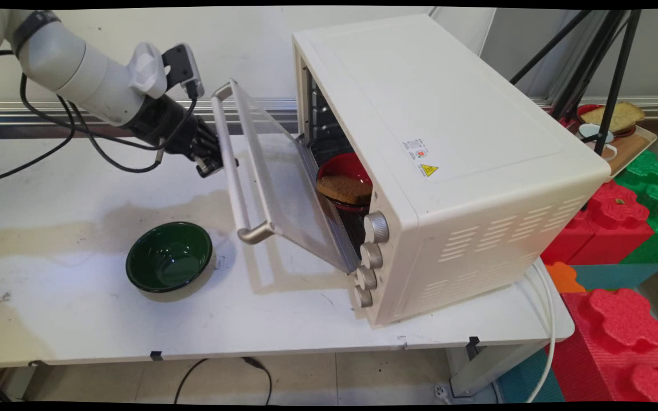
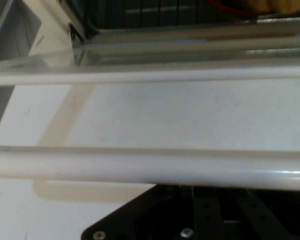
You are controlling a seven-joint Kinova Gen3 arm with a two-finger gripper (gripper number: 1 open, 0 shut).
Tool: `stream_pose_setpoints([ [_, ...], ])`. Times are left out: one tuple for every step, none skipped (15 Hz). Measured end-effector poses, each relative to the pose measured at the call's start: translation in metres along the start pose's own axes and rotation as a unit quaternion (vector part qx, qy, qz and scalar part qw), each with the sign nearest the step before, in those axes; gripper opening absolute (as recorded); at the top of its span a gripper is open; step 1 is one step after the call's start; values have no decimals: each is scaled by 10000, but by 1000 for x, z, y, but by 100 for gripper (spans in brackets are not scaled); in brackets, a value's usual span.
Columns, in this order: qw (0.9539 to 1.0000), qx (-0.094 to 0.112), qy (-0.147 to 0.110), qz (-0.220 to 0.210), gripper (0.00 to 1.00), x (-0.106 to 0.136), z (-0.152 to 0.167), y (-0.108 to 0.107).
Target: Close the oven
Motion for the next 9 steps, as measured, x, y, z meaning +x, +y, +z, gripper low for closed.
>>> stream_pose_setpoints([
  [10000, -3, 57, 3, 0, 4, -2, 1],
  [10000, -9, 98, 4, 0, 8, -3, 2],
  [9999, -8, 147, 3, 0, 11, -5, 2],
  [9998, -6, 190, -4, 0, 15, -6, 4],
  [9997, -14, 246, 5, 0, 20, -8, 5],
  [9995, -22, 300, 16, 0, 25, -9, 6],
  [9994, -25, 342, 18, 0, 27, -10, 6],
  [9992, -34, 392, 28, 0, 31, -10, 7],
  [9990, -45, 434, 39, 0, 35, -11, 8],
])
